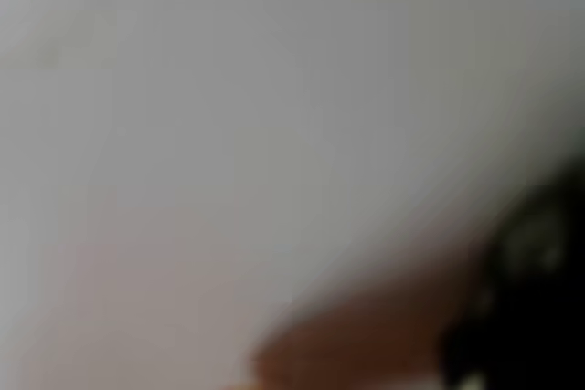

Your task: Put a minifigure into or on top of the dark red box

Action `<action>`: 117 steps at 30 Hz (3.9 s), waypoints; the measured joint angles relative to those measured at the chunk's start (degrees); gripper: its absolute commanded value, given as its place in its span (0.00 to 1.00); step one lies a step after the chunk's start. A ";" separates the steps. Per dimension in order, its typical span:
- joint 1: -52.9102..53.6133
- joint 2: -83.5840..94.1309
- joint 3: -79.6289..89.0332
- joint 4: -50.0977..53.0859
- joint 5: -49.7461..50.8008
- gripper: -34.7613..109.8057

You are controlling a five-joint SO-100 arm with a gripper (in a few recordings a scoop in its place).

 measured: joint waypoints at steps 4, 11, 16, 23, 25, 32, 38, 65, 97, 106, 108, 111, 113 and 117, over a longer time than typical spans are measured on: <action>0.00 -0.97 -0.26 -0.88 -0.26 0.37; 0.62 -1.85 -1.23 -1.05 -0.26 0.32; 0.97 -2.90 -1.41 -1.05 -0.26 0.30; 0.79 -2.90 -1.41 -1.05 -1.05 0.27; 0.70 -2.90 -1.41 -1.05 -1.23 0.25; -0.09 -2.64 -2.90 0.18 -1.67 0.24; -1.67 -0.79 -15.21 9.05 -4.48 0.24; 5.63 -44.47 -71.63 18.72 -15.73 0.40; -71.98 33.05 -25.84 23.73 -29.71 0.24; -106.52 37.18 -6.68 5.89 -37.00 0.24; -109.60 42.01 -1.14 3.60 -38.32 0.24; -114.70 56.51 8.53 4.31 -39.73 0.24; -117.60 65.39 12.92 3.60 -40.17 0.24; -118.39 68.12 18.54 1.58 -41.04 0.24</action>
